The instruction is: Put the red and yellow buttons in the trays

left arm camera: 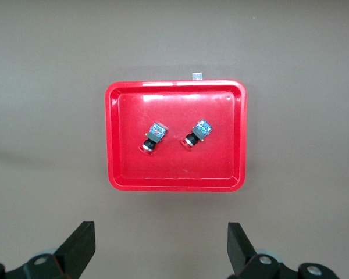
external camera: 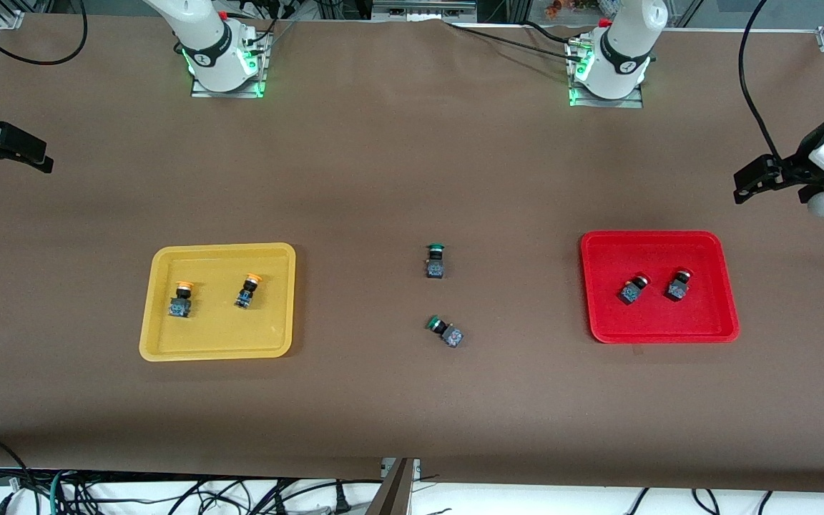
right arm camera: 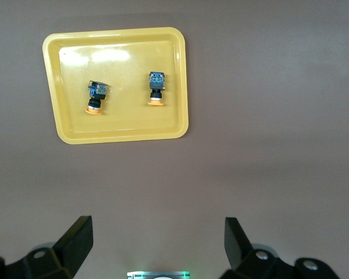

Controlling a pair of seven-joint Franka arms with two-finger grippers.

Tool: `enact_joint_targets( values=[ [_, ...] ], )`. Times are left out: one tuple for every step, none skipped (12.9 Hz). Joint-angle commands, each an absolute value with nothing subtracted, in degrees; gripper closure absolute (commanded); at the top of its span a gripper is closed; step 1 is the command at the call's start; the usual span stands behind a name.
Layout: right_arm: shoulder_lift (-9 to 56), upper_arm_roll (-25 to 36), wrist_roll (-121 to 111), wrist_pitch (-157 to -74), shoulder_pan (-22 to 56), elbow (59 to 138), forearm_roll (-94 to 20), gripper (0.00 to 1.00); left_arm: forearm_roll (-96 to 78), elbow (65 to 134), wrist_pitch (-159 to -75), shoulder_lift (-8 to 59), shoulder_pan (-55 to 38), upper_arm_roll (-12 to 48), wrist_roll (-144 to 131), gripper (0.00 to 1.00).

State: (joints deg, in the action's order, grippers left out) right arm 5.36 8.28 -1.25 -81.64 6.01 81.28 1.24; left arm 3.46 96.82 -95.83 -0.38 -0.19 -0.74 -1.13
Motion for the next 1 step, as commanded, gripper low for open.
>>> enact_joint_targets(
  values=[
    [5.2,7.9,-2.1,-81.2,6.0,81.2,1.9,0.0,2.1,99.6,-97.4,-2.4,-0.6,-1.6,-1.4,0.0]
  ],
)
